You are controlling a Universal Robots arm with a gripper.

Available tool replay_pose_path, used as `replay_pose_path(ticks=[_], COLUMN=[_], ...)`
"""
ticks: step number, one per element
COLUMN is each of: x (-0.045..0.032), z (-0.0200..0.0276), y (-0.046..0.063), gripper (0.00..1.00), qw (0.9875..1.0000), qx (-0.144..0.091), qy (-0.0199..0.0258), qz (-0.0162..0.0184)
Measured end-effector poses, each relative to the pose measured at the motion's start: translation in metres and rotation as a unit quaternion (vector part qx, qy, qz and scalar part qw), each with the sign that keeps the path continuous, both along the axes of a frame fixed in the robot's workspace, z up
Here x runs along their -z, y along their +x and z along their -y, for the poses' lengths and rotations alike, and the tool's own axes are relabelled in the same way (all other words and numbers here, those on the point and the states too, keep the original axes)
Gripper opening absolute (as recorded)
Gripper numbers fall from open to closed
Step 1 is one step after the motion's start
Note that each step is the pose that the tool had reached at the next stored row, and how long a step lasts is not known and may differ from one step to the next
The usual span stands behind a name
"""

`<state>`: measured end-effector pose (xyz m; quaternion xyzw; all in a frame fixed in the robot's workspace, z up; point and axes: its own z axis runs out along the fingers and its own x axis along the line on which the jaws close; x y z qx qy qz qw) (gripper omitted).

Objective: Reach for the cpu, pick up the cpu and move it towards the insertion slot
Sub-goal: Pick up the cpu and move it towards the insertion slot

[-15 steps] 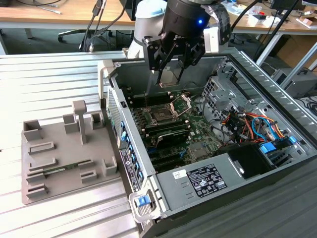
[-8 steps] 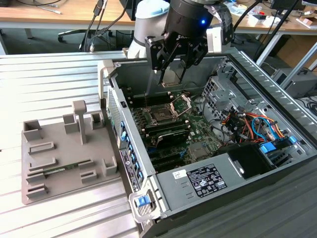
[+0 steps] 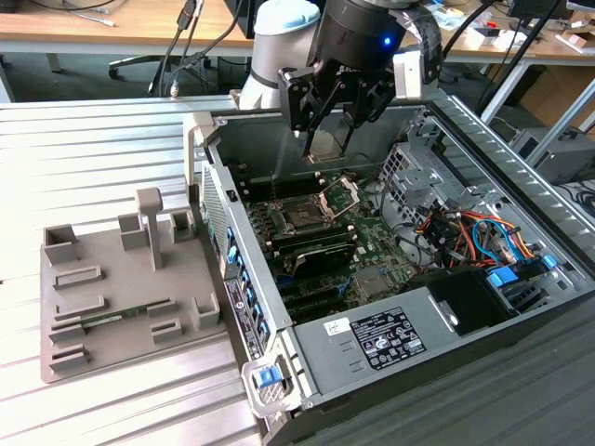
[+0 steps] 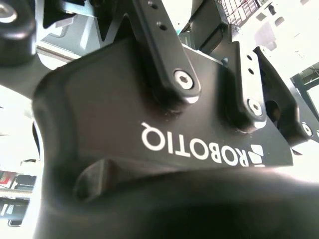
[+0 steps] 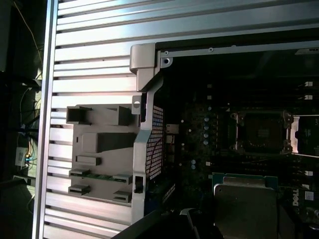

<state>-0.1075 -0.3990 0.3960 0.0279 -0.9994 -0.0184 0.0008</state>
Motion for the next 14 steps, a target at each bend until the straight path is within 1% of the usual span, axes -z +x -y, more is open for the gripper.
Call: replay_pose_path(ticks=[14], x=[0.0000], z=[0.0000], y=[0.0096], gripper=[0.55], qw=[1.0000], qx=[0.000], qy=[0.0000], qz=[0.0000])
